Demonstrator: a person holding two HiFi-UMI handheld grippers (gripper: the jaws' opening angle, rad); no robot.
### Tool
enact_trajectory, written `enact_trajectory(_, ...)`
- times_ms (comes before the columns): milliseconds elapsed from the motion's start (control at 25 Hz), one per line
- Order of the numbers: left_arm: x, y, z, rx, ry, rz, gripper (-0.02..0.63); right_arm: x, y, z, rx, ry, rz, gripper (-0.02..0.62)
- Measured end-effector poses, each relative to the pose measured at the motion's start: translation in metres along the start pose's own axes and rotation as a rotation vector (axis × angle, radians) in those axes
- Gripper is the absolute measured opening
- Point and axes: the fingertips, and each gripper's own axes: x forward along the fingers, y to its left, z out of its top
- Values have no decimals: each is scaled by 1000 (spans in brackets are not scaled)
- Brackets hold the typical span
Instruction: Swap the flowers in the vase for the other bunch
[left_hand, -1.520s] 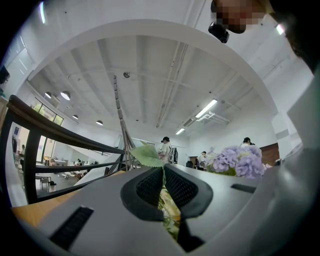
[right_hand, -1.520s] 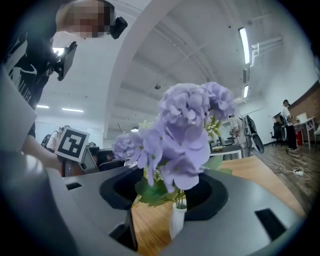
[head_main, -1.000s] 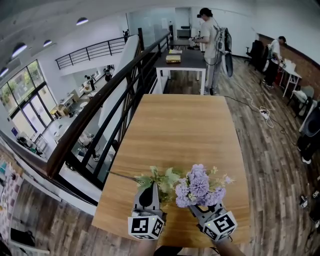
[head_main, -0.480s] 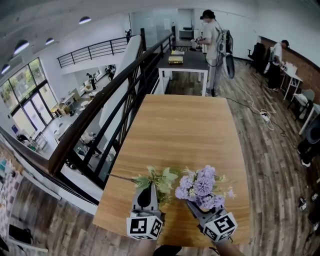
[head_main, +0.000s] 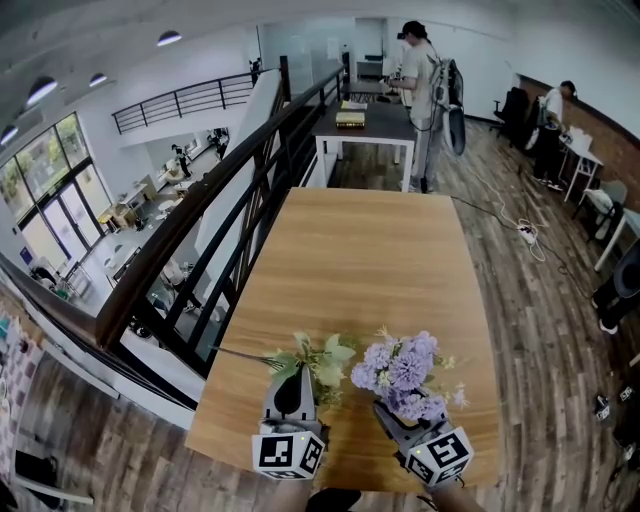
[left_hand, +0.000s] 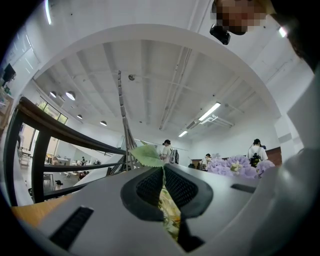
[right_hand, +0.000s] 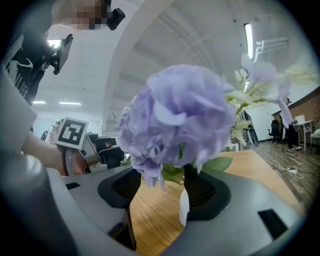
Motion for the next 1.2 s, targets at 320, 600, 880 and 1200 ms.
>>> enact_trajectory(320, -6, 1, -1, -5, 1, -10, 12, -6, 5, -2, 20, -3, -22, 245)
enact_trajectory(600, -13, 5, -4, -5, 8, -9, 12, -11, 9, -10, 49, 14, -27, 245)
enact_trajectory(880, -23, 4, -1, 8, 7, -5, 12, -18, 14, -16, 78, 24, -21, 244)
enact_trajectory(1200, -42, 3, 7, 14, 3, 5, 12, -29, 28, -20, 104, 32, 4, 236)
